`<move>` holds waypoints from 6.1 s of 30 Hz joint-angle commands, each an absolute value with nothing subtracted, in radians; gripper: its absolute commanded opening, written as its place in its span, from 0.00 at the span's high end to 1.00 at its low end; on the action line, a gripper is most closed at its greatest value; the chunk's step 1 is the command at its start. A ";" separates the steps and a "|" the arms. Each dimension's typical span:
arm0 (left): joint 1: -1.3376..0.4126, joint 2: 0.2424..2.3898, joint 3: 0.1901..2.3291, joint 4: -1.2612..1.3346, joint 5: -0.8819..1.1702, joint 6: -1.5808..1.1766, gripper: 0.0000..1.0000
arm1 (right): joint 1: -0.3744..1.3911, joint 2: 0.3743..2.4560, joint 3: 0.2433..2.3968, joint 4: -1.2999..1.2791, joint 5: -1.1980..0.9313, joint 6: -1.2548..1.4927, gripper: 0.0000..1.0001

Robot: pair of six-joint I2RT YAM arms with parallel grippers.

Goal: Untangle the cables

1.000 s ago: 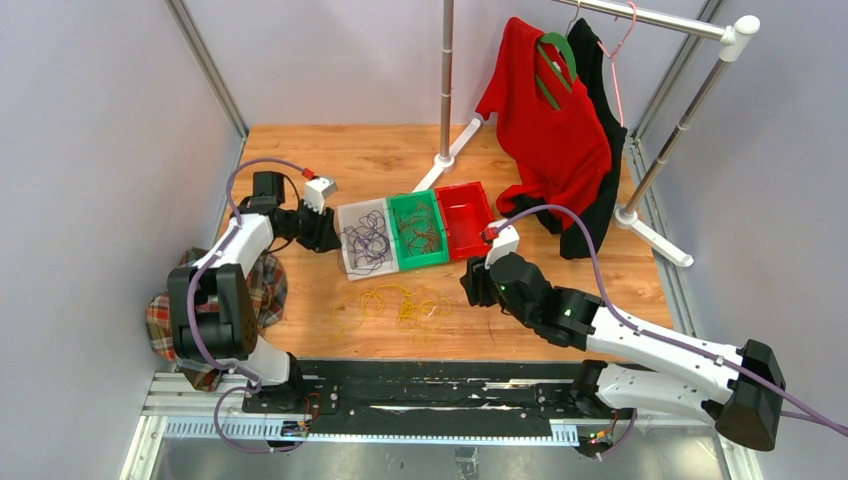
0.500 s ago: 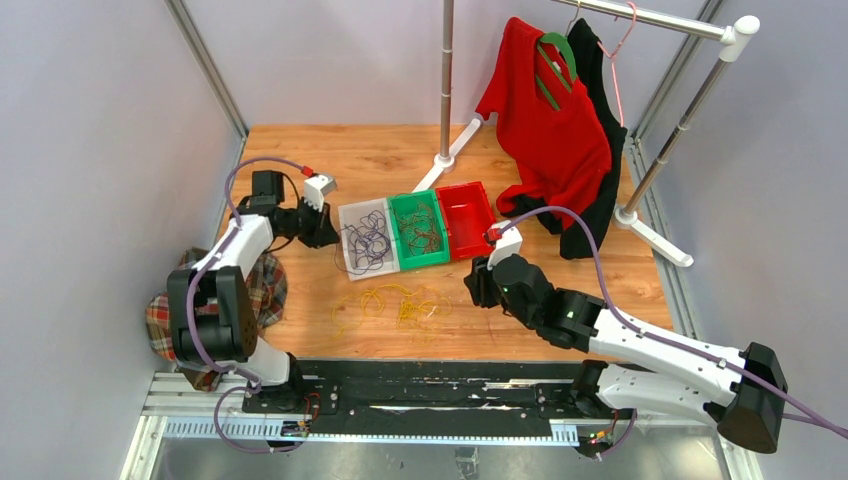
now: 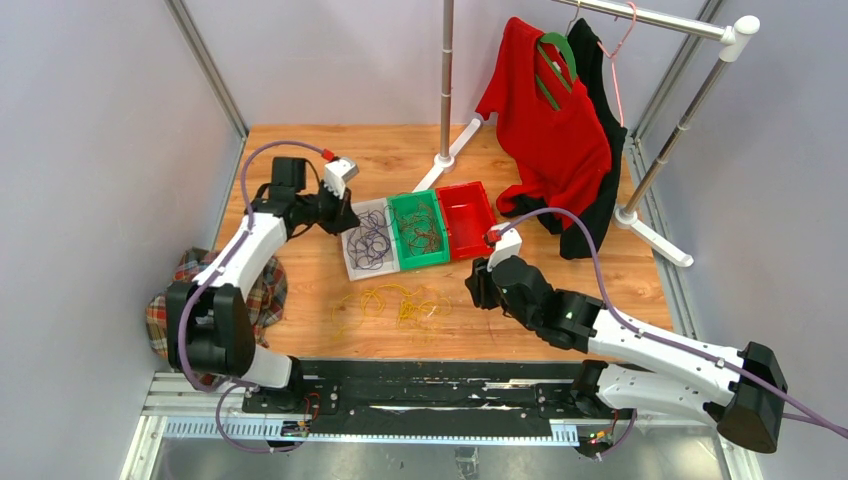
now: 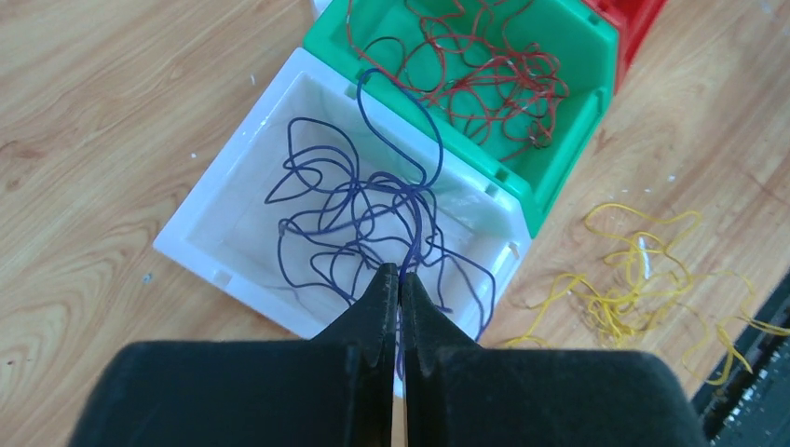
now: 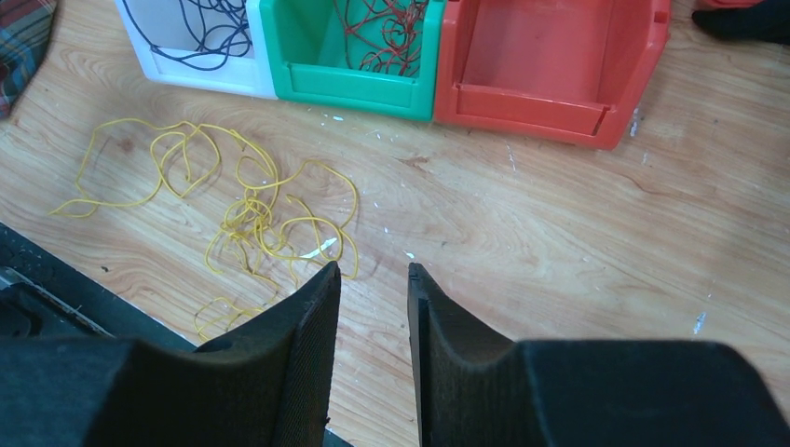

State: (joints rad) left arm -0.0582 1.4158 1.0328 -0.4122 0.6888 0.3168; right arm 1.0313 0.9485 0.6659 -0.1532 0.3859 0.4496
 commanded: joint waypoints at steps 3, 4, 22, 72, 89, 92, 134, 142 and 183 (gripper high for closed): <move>-0.149 1.509 1.090 -0.300 0.418 0.275 0.99 | 1.016 0.934 0.638 -0.133 0.407 0.463 0.67; -0.162 1.521 1.094 -0.282 0.381 0.277 0.99 | 1.014 0.937 0.637 -0.132 0.406 0.465 0.67; -0.286 1.752 1.118 -0.185 0.066 0.439 0.99 | 1.008 0.950 0.627 -0.133 0.401 0.479 0.69; -0.285 1.153 1.117 -0.867 0.554 0.434 0.02 | 0.968 1.422 0.789 -0.128 0.169 0.551 0.59; -0.285 1.137 1.154 -0.886 0.550 0.439 0.02 | 0.915 1.599 0.813 -0.067 0.011 0.566 0.85; -0.285 1.134 1.158 -0.885 0.570 0.436 0.02 | 0.915 1.521 0.826 -0.088 0.035 0.547 0.99; -0.386 0.982 1.214 -1.012 0.410 0.477 0.02 | 0.710 1.407 1.273 -0.446 0.309 0.160 0.99; -0.386 0.982 1.179 -1.011 0.441 0.465 0.02 | 0.629 1.611 1.387 -0.417 0.341 0.100 0.99; -0.289 0.991 0.934 -0.904 0.479 0.664 0.09 | 1.019 1.608 1.029 -0.109 0.054 0.242 0.44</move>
